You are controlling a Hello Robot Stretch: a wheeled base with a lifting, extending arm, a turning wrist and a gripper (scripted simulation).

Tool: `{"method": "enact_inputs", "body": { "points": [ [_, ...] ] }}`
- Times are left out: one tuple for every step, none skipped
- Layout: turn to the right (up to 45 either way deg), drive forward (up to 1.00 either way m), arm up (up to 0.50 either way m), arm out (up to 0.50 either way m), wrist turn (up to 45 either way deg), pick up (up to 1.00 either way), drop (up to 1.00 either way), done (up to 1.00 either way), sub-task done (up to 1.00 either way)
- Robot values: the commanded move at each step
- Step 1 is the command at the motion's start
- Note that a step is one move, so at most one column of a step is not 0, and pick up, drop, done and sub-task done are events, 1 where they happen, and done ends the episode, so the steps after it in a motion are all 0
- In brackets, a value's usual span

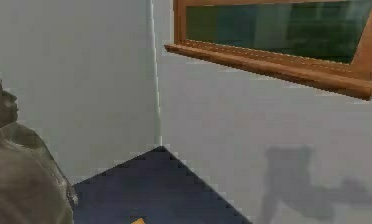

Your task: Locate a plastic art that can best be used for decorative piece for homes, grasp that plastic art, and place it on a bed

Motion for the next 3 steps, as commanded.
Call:
{"method": "enact_inputs", "body": {
  "points": [
    [-45.0,0.0,0.0,0.0,0.0,0.0,0.0,0.0,0.0],
    [-45.0,0.0,0.0,0.0,0.0,0.0,0.0,0.0,0.0],
    [-33.0,0.0,0.0,0.0,0.0,0.0,0.0,0.0,0.0]
  ]
}}
